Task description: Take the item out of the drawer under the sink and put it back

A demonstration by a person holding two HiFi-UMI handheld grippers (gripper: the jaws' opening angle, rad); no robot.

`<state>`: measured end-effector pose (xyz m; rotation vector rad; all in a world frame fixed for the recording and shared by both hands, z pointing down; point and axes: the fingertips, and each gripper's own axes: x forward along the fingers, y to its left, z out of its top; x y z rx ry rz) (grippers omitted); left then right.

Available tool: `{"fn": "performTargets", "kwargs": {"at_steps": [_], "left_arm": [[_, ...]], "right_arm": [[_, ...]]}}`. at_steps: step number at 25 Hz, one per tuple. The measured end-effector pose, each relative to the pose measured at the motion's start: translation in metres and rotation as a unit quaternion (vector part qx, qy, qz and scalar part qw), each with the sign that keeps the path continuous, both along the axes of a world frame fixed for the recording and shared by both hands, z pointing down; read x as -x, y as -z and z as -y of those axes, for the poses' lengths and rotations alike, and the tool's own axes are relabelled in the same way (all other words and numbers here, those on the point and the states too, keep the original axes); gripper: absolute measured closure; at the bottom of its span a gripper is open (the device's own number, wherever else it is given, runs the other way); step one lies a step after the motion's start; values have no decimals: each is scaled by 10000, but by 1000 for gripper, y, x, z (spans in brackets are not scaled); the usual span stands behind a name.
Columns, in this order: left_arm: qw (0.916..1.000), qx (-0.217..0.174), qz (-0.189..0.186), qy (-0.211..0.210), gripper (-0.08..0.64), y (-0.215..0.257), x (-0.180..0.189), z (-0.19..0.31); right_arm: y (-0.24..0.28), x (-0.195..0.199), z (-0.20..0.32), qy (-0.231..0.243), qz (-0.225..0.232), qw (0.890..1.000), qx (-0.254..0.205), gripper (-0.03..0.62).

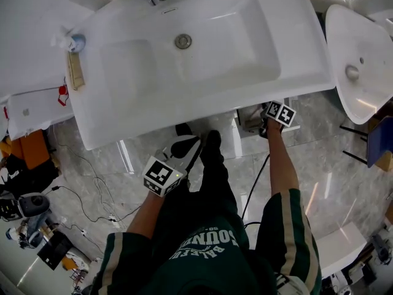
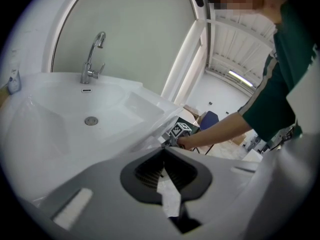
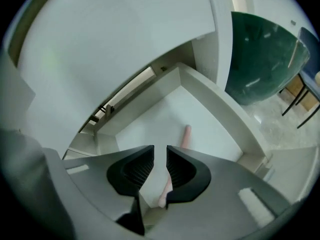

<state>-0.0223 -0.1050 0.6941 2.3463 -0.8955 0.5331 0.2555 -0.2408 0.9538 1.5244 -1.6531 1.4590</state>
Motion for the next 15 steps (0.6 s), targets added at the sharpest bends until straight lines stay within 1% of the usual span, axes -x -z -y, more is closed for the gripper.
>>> {"fn": "performTargets", "kwargs": {"at_steps": [4,8,13,15], "left_arm": [[9999,-89,-99,46,509,24,-1,2],[9994,-237,-194,142,509,48,1,7],[9981,-430,-253,367,509,77,7,9],[9970,-516,-288,500,509,86,9,12]], "right_arm": [[33,-1,-9,29,-75,9999,-98,531],[68,6,-23,105,-42,9998,-191,535],[114,18,-53,348,9,9989,-316,589],[134,23,-58,548,-30,9974,-457,591]]}}
